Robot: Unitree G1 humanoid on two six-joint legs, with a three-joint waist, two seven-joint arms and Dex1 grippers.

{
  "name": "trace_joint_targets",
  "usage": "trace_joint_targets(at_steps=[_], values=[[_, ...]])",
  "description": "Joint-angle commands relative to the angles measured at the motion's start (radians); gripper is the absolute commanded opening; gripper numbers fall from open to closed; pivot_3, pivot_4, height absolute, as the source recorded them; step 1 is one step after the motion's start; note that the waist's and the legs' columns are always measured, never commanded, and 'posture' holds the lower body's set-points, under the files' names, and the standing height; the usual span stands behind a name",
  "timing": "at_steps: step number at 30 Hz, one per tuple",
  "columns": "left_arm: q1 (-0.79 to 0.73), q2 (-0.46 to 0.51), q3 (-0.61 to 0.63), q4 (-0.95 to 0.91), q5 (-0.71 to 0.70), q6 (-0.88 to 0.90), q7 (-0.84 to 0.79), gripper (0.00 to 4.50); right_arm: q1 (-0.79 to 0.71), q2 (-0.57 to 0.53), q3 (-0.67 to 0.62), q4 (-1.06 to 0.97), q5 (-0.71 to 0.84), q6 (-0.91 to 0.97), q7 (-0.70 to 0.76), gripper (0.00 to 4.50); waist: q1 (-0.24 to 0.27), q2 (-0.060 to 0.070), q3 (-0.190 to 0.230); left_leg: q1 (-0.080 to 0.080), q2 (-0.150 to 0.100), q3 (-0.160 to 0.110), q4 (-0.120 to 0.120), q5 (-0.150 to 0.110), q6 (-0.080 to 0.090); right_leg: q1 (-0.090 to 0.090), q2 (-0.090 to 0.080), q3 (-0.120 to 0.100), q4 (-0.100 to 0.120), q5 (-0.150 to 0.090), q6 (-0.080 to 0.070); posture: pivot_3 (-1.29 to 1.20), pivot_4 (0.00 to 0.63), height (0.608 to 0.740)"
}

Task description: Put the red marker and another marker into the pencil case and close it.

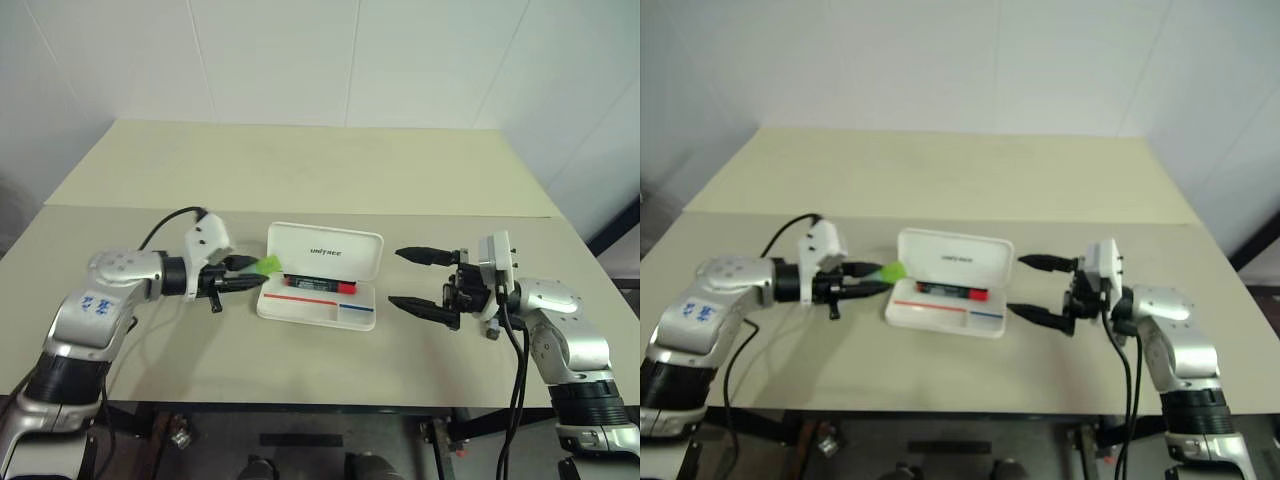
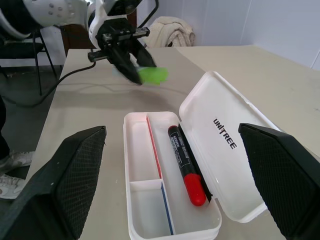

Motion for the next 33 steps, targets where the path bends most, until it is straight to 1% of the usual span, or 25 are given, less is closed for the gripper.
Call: trace_joint_targets(at_steps=[1, 4, 8, 13, 17, 24, 33], values=[[-0.109, -0.054, -0.041, 0.121, 0.006, -0.082, -0.098, 1.12, 0.028, -0.008, -0.038, -0.071, 0.022, -0.004, -0.035, 4.5, 0.006, 0.0, 0.0, 0.0, 0.0, 0.0, 0.0, 0.0, 0.0, 0.0, 0.0, 0.0, 0.0, 0.0, 0.0, 0.0, 0.15, 0.74], [-0.182, -0.107, -0.081, 0.21, 0.028, -0.12, -0.151, 1.12, 0.062, -0.006, -0.05, -0.107, 0.024, -0.002, -0.063, 4.5, 0.013, 0.0, 0.0, 0.0, 0.001, 0.0, 0.001, 0.0, 0.001, 0.0, 0.001, 0.0, 0.0, 0.0, 0.0, 0.0, 0.15, 0.74], [-0.233, -0.157, -0.139, 0.293, 0.08, -0.197, -0.207, 1.12, 0.113, -0.009, -0.064, -0.156, 0.03, -0.001, -0.102, 4.5, 0.011, 0.0, 0.0, -0.001, 0.001, 0.001, 0.001, -0.001, 0.001, -0.001, 0.002, 0.001, 0.001, 0.0, 0.001, 0.0, 0.15, 0.74], [-0.288, -0.228, -0.194, 0.417, 0.161, -0.289, -0.213, 1.12, 0.181, -0.011, -0.083, -0.225, 0.037, 0.002, -0.155, 4.5, 0.015, 0.0, 0.0, -0.001, 0.0, 0.001, 0.006, -0.001, 0.001, -0.001, 0.002, 0.002, 0.005, -0.001, 0.002, 0.0, 0.15, 0.74], [-0.311, -0.27, -0.21, 0.473, 0.199, -0.317, -0.214, 1.12, 0.218, -0.017, -0.096, -0.258, 0.042, 0.005, -0.179, 4.5, 0.012, 0.0, 0.0, -0.001, 0.0, 0.001, 0.01, -0.001, 0.002, 0.0, 0.002, 0.003, 0.007, 0.0, 0.003, 0.0, 0.15, 0.74], [-0.309, -0.292, -0.219, 0.507, 0.238, -0.355, -0.237, 1.12, 0.267, -0.033, -0.101, -0.288, 0.056, 0.007, -0.179, 4.5, 0.011, 0.0, 0.0, -0.001, 0.0, 0.001, 0.015, -0.002, 0.003, 0.0, 0.003, 0.004, 0.013, 0.0, 0.003, 0.0, 0.15, 0.74], [-0.313, -0.307, -0.219, 0.551, 0.278, -0.39, -0.226, 1.12, 0.264, -0.04, -0.103, -0.277, 0.056, 0.001, -0.185, 4.5, 0.012, 0.0, 0.0, -0.001, 0.0, 0.001, 0.016, -0.002, 0.003, 0.0, 0.003, 0.003, 0.013, 0.0, 0.004, 0.0, 0.15, 0.74]])
